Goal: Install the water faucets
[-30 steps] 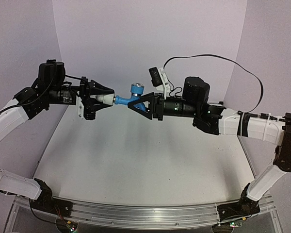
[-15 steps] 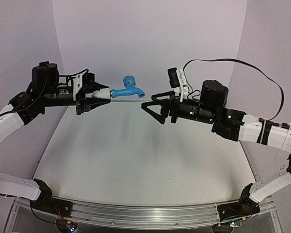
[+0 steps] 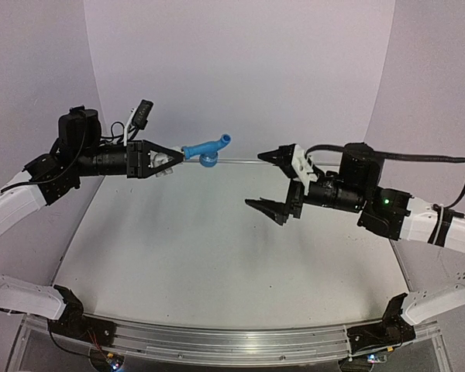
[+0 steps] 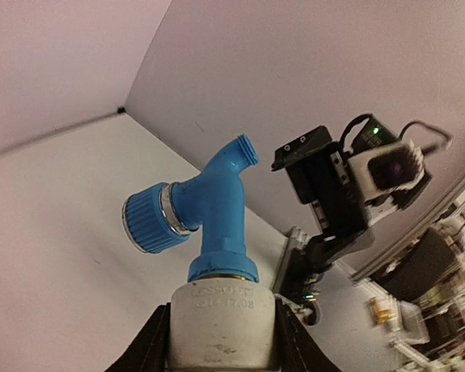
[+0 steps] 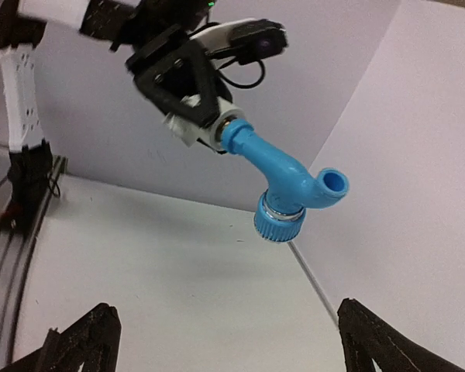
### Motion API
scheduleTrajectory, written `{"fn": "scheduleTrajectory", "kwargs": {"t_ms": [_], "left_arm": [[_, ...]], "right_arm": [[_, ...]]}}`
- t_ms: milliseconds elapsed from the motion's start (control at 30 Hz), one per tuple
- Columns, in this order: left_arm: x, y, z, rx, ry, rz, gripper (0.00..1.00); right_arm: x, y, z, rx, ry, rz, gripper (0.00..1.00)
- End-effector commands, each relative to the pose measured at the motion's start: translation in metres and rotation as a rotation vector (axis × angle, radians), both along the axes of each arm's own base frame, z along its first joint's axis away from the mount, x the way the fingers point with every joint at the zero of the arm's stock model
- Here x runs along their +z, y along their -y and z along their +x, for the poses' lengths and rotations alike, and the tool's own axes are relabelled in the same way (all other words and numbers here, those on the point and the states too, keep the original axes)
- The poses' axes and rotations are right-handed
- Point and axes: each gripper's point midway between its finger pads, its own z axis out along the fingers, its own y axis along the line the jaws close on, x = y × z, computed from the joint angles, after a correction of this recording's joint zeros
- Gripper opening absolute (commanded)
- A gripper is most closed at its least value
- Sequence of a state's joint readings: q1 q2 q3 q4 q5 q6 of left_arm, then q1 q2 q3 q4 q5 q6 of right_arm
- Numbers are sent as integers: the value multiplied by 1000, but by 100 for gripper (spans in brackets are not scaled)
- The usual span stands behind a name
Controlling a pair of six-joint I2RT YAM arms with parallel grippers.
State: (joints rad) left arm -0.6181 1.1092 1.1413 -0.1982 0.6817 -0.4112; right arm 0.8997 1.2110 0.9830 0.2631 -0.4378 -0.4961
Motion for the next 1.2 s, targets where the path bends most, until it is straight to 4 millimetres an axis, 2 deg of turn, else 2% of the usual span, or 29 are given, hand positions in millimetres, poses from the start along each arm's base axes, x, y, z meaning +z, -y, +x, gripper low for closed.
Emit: {"fn": "scheduleTrajectory", "kwargs": {"t_ms": [0,100,233,267,333,433,567,767,1033,1167], "left_arm": [[3,10,-23,-121,-452,-125,0],[-12,13,-32,-162,-644,-117,0],[-34,15,-37,-166,-863,-101,0],[-38,15,-38,-167,-904,-97,0],[-42,16,-40,-172,-974,-91,0],[-43,18,-43,-190,-1036,-84,0],[-48,19,-44,-186,-1101,-77,0],[-52,20,-45,-188,-1138,-69,0],[-53,20,-46,-190,-1134,-68,0],[-52,20,-47,-195,-1131,-68,0]], "right_arm": [[-13,-4,-12,78,418,-114,98],[-25,-9,-15,99,617,-113,98],[-43,-15,-20,143,789,-153,98],[-42,-15,-24,151,834,-139,98],[-46,-16,-26,154,902,-137,98],[-49,-21,-18,101,997,-146,98],[-47,-30,-13,56,1110,-139,97],[-55,-47,-8,43,1224,-152,93],[-47,-65,-10,31,1280,-57,84],[-48,-72,-9,33,1288,-30,76]]}}
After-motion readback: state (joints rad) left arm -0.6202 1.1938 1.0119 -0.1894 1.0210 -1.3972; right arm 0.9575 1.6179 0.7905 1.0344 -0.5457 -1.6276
